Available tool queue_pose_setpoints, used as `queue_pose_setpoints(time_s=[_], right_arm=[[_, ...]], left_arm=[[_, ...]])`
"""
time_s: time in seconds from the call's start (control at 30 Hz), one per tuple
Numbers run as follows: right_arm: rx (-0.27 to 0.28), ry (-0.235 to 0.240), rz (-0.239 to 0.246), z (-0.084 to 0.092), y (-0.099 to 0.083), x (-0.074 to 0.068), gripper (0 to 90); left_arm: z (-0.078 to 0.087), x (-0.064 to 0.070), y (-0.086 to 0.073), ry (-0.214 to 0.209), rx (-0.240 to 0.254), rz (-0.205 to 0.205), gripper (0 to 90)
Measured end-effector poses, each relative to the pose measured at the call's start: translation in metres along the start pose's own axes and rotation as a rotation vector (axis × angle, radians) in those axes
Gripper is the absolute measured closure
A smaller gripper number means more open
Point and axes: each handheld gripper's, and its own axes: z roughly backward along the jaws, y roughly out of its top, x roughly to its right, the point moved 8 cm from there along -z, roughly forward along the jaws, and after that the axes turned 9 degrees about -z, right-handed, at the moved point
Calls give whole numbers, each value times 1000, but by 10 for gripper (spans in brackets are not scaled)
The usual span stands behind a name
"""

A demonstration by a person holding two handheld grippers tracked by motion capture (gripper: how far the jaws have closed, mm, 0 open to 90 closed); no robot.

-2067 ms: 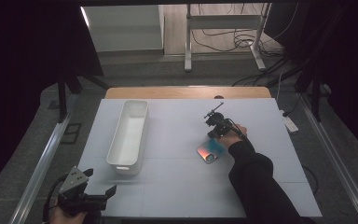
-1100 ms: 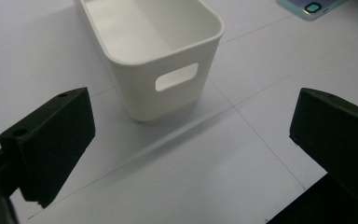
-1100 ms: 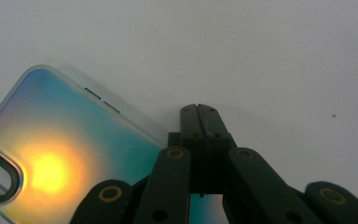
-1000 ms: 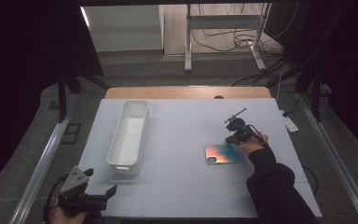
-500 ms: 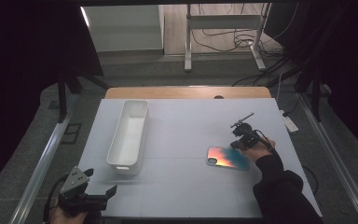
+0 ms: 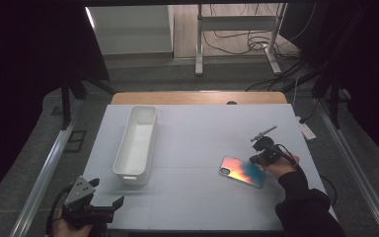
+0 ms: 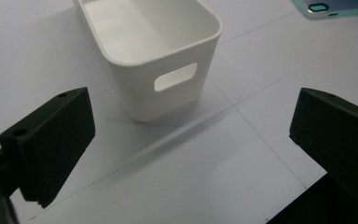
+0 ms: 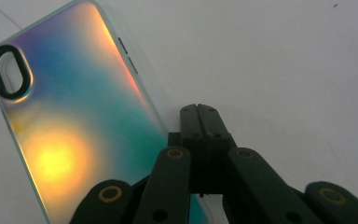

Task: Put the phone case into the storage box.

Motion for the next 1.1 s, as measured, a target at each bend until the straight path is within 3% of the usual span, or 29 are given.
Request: queue_pose_setpoints(time_s=[1.1], right_arm=[[0, 58, 9, 24, -51, -26, 889]], left_arm=[[-1, 1, 0, 3, -6, -12, 8]])
